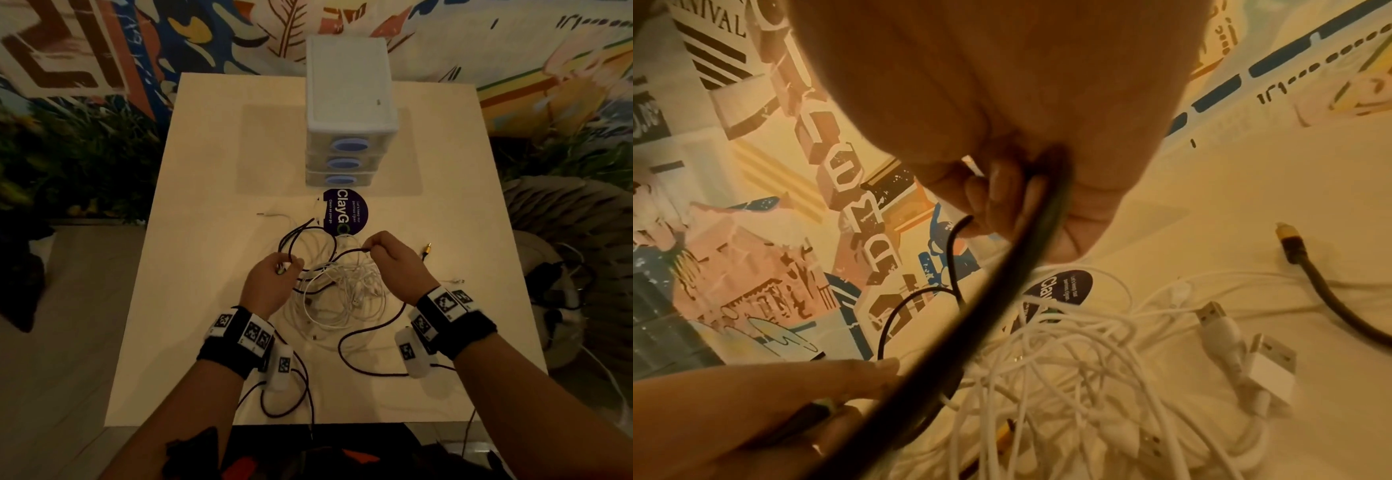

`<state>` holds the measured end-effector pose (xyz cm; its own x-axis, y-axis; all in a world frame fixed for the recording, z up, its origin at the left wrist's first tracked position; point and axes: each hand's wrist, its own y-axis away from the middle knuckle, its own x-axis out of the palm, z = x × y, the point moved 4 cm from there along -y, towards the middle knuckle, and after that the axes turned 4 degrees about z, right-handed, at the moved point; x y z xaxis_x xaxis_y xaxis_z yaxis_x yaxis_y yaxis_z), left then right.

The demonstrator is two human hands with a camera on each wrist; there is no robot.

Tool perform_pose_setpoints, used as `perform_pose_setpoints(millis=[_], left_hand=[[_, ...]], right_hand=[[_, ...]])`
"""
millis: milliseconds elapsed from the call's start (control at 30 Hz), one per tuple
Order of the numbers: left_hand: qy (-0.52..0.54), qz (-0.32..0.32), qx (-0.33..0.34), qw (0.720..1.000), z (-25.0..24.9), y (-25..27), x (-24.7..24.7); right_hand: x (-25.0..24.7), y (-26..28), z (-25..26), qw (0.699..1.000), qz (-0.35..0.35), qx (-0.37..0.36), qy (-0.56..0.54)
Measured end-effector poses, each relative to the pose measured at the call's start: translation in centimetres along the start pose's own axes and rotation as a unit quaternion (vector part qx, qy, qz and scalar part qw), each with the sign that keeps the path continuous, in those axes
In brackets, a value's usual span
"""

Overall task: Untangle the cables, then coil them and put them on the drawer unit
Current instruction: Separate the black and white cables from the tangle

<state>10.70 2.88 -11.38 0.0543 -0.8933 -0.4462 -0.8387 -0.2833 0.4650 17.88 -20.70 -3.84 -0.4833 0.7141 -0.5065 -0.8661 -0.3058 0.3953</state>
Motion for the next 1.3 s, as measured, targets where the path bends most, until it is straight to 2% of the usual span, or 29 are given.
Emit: perform_pose_setpoints(millis=[100,267,367,467,567,667,800,1000,1167,1300], left_hand=[[-0.018,0.042,0.018,0.999,-1.0,-0.1,0.7],[0.007,-0.006,0.047,0.999,-2.6,-0.1,-0.3],[0.072,-0.030,0.084,0.993,-3.2,0.0,-0.9],[0.140,-0.051,0.130,0.980,-3.8,0.5,-1.3],[0.150,-0.076,0.152,0.974,-3.8,0.7,-1.6],[0.168,-0.071,0.143,0.973,-3.8,0.7,-1.8],[0.181,-0.039,0.156,0.970,-4.6,1.3,-1.9],[0.199,0.012,0.185,0.962,-5.0,2.0,-1.9],[0.173,-0.016,0.177,0.969,-4.8,1.8,-2.2],[0.110,-0.032,0.116,0.987,-4.2,1.1,-1.8]], right_hand=[[0.1,-0.4,0.1,0.999,-0.004,-0.011,0.038],[-0.2,-1.3,-0.6,0.986,0.017,-0.020,0.166],[-0.2,-1.9,-1.4,0.986,0.040,0.000,0.162],[-0.1,-2.3,-1.4,0.987,0.032,-0.007,0.155],[-0.1,-2.5,-1.1,0.991,0.017,-0.013,0.130],[-0.1,-2.4,-0.7,0.993,0.014,-0.017,0.115],[0.4,-2.1,0.9,0.976,0.066,-0.054,0.201],[1.0,-3.0,2.8,0.972,0.077,-0.081,0.208],[1.1,-3.2,2.8,0.981,0.046,-0.087,0.168],[1.4,-2.8,2.5,0.984,0.007,-0.128,0.120]])
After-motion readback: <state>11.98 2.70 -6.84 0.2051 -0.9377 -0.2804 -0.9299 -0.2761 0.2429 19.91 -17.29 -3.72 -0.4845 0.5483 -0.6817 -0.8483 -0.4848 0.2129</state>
